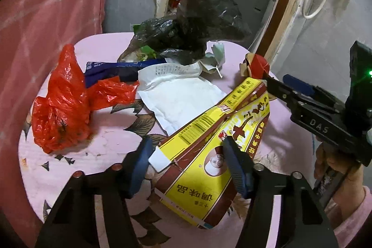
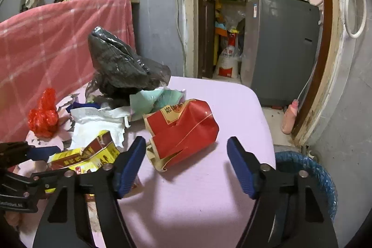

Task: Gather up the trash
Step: 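Grasp the yellow wrapper with the left tool while the right tool grasps the red can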

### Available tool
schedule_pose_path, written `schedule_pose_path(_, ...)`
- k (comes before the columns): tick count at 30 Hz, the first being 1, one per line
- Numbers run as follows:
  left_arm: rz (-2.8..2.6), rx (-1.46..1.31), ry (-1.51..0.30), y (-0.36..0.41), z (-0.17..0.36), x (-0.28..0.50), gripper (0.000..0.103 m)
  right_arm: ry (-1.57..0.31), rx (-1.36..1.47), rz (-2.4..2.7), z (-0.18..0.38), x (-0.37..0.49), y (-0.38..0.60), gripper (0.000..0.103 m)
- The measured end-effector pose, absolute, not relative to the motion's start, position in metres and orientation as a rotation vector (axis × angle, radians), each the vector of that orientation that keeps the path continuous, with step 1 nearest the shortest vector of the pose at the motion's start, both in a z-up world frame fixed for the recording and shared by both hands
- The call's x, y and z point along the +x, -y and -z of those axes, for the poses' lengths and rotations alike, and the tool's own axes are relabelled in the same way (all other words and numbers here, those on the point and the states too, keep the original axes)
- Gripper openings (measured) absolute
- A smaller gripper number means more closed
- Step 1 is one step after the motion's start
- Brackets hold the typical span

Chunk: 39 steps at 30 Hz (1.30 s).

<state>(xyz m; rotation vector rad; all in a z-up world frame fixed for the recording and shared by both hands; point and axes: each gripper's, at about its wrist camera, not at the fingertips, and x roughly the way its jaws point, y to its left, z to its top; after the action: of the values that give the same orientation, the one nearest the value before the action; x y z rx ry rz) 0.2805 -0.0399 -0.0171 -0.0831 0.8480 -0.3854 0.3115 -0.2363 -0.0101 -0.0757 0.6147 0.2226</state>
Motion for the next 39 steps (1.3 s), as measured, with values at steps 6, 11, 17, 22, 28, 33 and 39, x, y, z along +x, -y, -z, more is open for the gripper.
schedule_pose_path(6,0.414,-0.119,-0.861,0.033,0.017,0.277,0.032,-0.622,-0.082,-0.221,0.013,0.312,0.236,0.040)
schedule_pose_path(11,0.432,-0.114,-0.853,0.040,0.014,0.267,0.022,-0.630,-0.068,-0.223,0.014,0.311,0.240,0.019)
schedule_pose_path(17,0.432,-0.120,-0.843,0.053,0.012,0.258,0.020,-0.629,-0.027,-0.230,0.015,0.306,0.250,0.006)
schedule_pose_path(22,0.423,-0.127,-0.796,0.061,0.008,0.247,0.019,-0.577,-0.039,-0.216,0.008,0.294,0.257,0.004)
schedule_pose_path(28,0.397,-0.119,-0.718,0.074,-0.002,0.229,0.019,-0.500,-0.060,-0.174,-0.002,0.279,0.271,0.003)
schedule_pose_path(33,0.384,-0.119,-0.661,0.088,-0.009,0.220,0.018,-0.466,-0.055,-0.145,-0.007,0.273,0.286,0.002)
schedule_pose_path(39,0.355,-0.119,-0.613,0.105,-0.013,0.223,0.017,-0.421,-0.063,-0.110,-0.013,0.261,0.303,0.002)
